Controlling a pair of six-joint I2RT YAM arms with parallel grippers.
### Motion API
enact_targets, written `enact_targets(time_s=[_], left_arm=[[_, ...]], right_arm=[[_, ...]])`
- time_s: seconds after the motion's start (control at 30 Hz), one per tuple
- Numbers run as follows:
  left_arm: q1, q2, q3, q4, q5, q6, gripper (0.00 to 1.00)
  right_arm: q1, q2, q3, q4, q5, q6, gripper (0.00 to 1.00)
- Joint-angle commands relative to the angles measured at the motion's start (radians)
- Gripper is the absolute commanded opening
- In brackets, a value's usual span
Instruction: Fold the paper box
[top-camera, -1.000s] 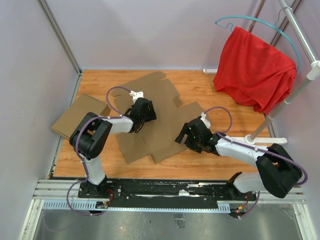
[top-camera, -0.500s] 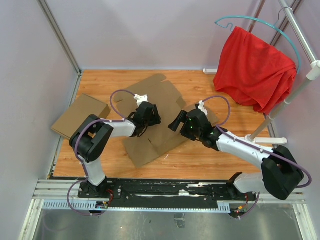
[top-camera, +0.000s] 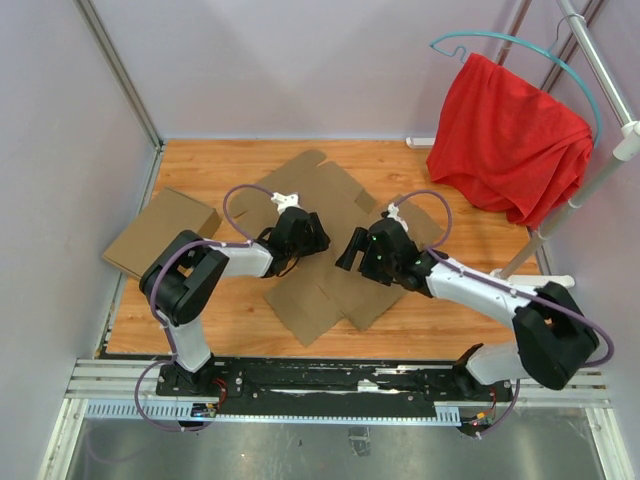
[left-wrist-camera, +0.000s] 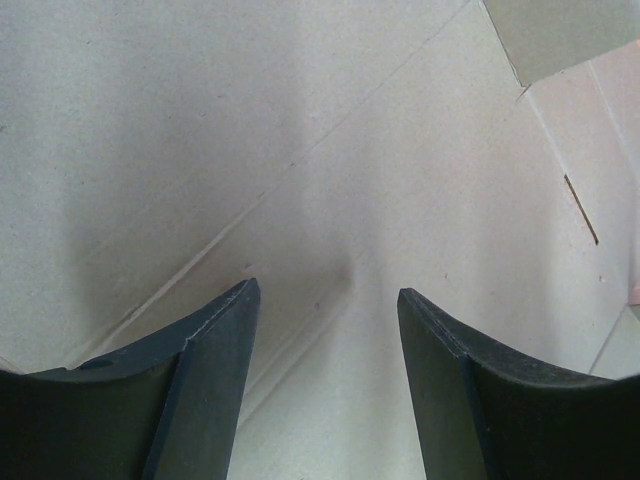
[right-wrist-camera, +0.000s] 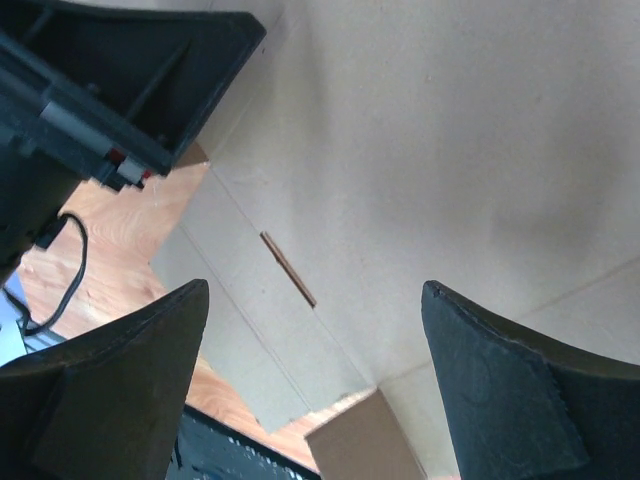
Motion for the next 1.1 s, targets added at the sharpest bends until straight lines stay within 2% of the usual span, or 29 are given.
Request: enact_targets(time_s=[0.0, 0.1, 0.17, 0.33, 0.5, 0.63, 0.83, 1.07], left_arm=[[-0.023, 0.09, -0.075, -0.238, 0.078, -0.052, 0.65], [-0.023, 0.072, -0.103, -0.221, 0.076, -0.09, 0.65], [-0.023, 0.057, -0.122, -0.206, 0.074, -0.105, 0.65], [-0.023, 0.031, -0.136, -0.21, 0.057, -0.11, 0.65], [-0.023, 0.023, -0.132, -0.226, 0.048, -0.103, 0.65], [-0.023, 0.016, -0.139, -0.231, 0.042, -0.1, 0.65], [-0.019, -0.001, -0.153, -0.255, -0.002, -0.092, 0.65], [-0.003, -0.038, -0.188, -0.269, -0.029, -0.089, 0.65]], right_arm=[[0.01, -0.144, 0.022, -0.173, 0.071, -0.093, 0.88], [0.012, -0.28, 0.026, -0.373, 0.168, -0.064, 0.9], [0.011, -0.359, -0.028, -0.458, 0.212, 0.024, 0.88], [0.013, -0.474, -0.229, -0.426, 0.16, 0.173, 0.84], [0.014, -0.434, -0.273, -0.429, 0.144, 0.224, 0.84], [0.013, -0.399, -0.29, -0.428, 0.166, 0.252, 0.88], [0.012, -0.336, -0.325, -0.287, 0.17, 0.251, 0.93], [0.006, -0.136, -0.284, -0.134, 0.113, 0.205, 0.92]])
